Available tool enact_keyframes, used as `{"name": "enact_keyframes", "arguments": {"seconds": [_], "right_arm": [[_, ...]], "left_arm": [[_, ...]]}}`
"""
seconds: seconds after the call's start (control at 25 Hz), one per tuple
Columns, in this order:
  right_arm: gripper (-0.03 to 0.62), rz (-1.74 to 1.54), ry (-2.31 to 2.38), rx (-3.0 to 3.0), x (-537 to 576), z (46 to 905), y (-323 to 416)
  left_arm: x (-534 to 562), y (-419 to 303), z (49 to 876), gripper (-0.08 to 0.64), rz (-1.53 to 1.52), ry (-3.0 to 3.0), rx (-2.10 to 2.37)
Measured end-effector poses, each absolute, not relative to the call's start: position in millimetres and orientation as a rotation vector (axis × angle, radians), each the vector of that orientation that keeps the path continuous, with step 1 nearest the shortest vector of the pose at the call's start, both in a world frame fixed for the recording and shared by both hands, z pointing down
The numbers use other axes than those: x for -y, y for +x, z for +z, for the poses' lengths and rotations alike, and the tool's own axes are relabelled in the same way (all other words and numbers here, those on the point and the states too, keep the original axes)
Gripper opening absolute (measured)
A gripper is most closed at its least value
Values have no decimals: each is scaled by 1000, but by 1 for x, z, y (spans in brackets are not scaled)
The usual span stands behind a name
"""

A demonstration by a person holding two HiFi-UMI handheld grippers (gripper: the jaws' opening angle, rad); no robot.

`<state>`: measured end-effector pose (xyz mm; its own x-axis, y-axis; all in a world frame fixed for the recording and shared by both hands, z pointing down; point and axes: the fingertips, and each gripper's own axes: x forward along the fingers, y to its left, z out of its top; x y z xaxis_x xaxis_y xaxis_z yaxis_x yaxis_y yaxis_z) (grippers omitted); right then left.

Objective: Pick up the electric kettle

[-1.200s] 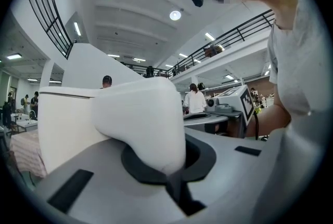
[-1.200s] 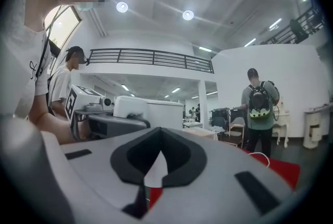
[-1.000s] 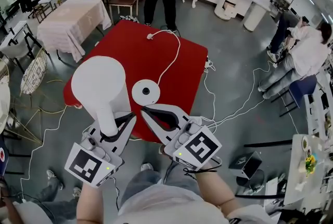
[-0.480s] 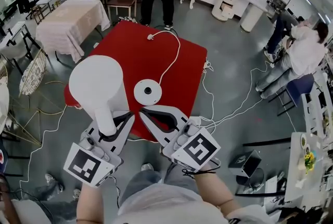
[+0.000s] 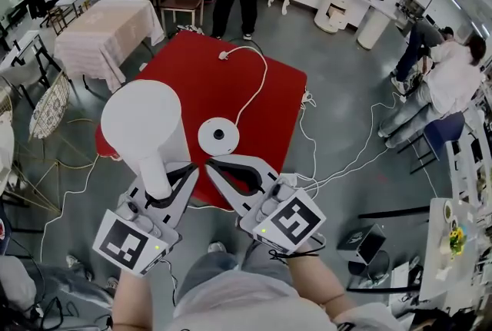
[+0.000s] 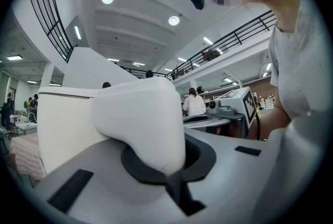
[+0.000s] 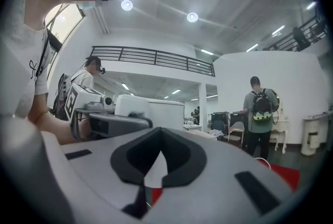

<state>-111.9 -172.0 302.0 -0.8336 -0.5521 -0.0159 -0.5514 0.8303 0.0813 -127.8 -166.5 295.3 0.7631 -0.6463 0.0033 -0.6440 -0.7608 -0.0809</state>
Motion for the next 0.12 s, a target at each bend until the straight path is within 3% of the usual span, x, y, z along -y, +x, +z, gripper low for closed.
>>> {"name": "enact_keyframes", "arguments": {"seconds": [0.12], "right_arm": [[8,-129,903,2996,173,303,-109]], "left_arm": [[167,-125,296,6,-44,-2881,-1051]]}}
